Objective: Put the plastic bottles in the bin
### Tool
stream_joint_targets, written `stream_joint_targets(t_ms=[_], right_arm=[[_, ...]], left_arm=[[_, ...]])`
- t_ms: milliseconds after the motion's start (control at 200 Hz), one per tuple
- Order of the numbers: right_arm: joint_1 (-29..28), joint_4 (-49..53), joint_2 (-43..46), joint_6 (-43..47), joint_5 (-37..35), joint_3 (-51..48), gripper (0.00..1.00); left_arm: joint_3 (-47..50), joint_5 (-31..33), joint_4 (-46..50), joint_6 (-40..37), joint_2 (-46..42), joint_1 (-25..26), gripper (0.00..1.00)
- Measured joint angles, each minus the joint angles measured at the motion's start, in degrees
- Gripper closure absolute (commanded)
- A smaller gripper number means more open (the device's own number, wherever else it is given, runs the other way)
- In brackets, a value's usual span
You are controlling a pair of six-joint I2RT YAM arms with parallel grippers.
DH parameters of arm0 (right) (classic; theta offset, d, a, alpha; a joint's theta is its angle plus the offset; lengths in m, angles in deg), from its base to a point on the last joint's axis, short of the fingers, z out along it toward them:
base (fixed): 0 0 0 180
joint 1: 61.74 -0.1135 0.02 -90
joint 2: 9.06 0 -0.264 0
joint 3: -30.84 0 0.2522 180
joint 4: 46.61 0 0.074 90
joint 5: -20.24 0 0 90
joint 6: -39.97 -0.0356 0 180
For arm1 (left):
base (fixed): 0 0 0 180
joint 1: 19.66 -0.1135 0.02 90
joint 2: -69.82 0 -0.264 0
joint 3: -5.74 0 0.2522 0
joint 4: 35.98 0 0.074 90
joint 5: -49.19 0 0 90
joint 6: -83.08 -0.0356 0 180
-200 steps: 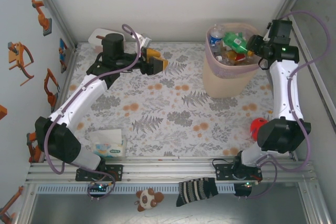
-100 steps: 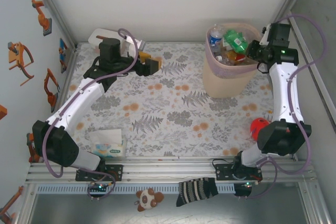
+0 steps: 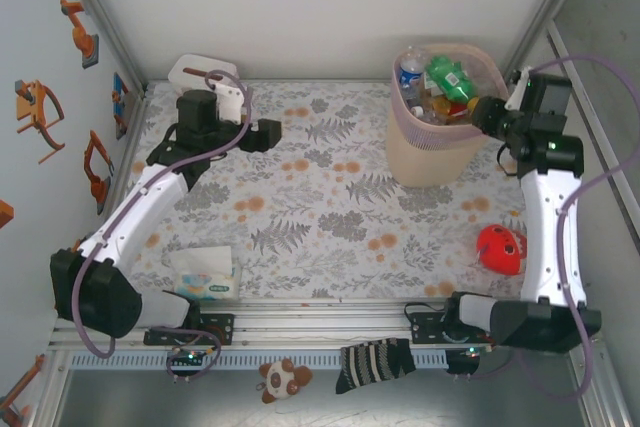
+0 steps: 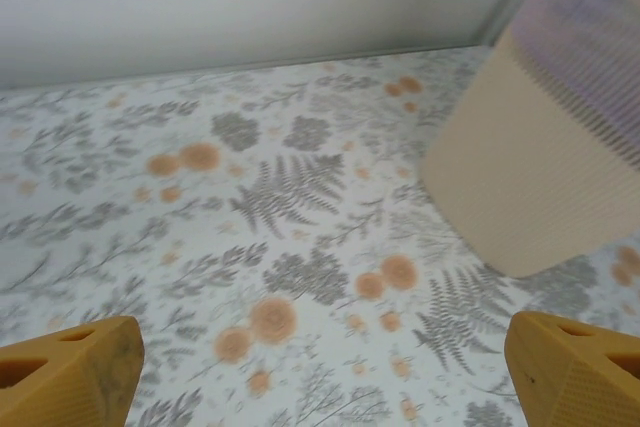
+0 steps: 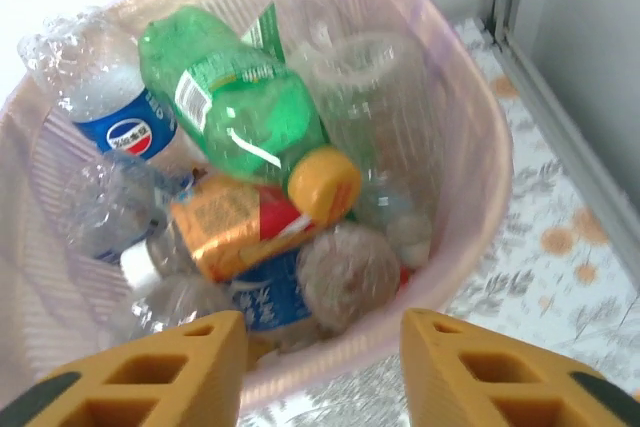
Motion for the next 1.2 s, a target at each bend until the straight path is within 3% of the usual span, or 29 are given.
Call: stream_joint_targets(t_ms=[35, 70, 85, 366, 711, 966, 1197], right_arm=[[0.0, -0.63, 2.29, -0.22, -0.04, -2.97, 0.23], [0.0, -1.2, 4.24, -0.35, -0.07, -5.86, 0.03], [0.0, -1.66, 5.09, -0.68, -0.13, -7.26, 0.01], [0.0, -13.75, 13.14, 0.35, -2.62, -33.64, 0.0], [-0.9, -48.74, 1.11, 3.65, -5.84, -55.89, 0.0], [-2.82, -74.93, -9.88, 8.37, -9.11, -62.84, 0.0], [-3.8, -88.8, -16.68, 11.82, -8.9, -64.41, 0.0]], left_arm=[[0.96, 1.9, 0.57, 0.04, -0.57, -0.09, 0.04], [1.92, 3.82, 1.05, 0.04, -1.11, -0.17, 0.04], [2.36, 4.59, 1.09, 0.04, -1.33, -0.2, 0.04], [14.36, 21.7, -0.48, -0.04, -4.59, -0.52, 0.04], [29.03, 37.81, -15.87, -5.03, -0.72, -2.62, 0.04], [37.73, 37.4, -35.87, -6.8, 2.23, -10.56, 0.04], [44.44, 28.52, -52.54, -7.87, 8.81, -16.5, 0.04]])
